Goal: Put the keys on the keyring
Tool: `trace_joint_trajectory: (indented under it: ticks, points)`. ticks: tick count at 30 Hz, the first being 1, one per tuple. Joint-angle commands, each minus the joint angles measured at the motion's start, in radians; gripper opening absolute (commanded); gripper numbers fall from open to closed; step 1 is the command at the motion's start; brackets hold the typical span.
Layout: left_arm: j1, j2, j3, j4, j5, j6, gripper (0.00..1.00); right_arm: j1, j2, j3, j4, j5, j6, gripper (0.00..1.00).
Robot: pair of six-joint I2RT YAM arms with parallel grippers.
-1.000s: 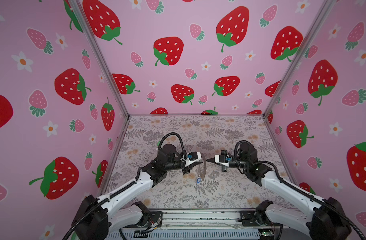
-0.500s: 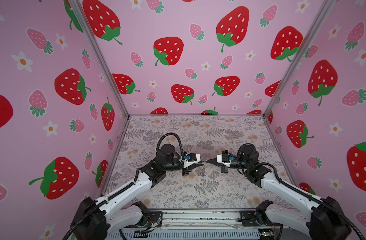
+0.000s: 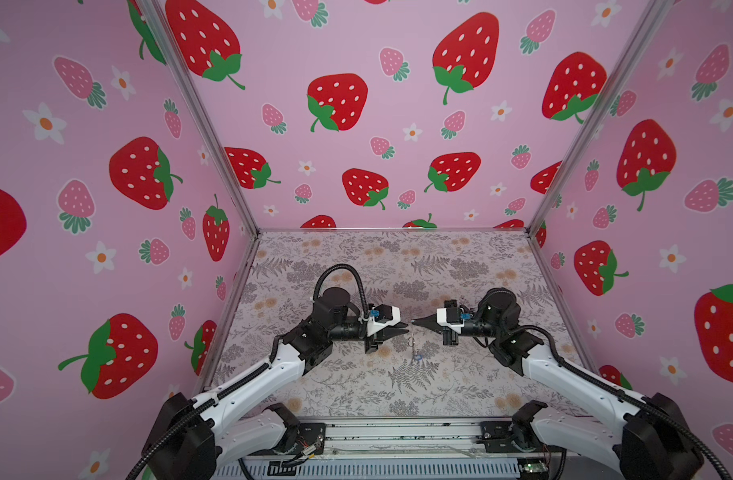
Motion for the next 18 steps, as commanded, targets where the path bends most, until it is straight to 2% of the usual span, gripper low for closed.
trace_joint_trajectory:
  ticks: [1,18]
  points:
    - [0.010,0.002,0.032,0.033,0.025,-0.014,0.16,0.003,-0.013,-0.007,0.039,-0.039,0.004,0.00]
    - [0.014,0.021,0.049,0.077,0.051,-0.048,0.16,0.010,-0.002,-0.012,0.066,-0.043,0.025,0.00]
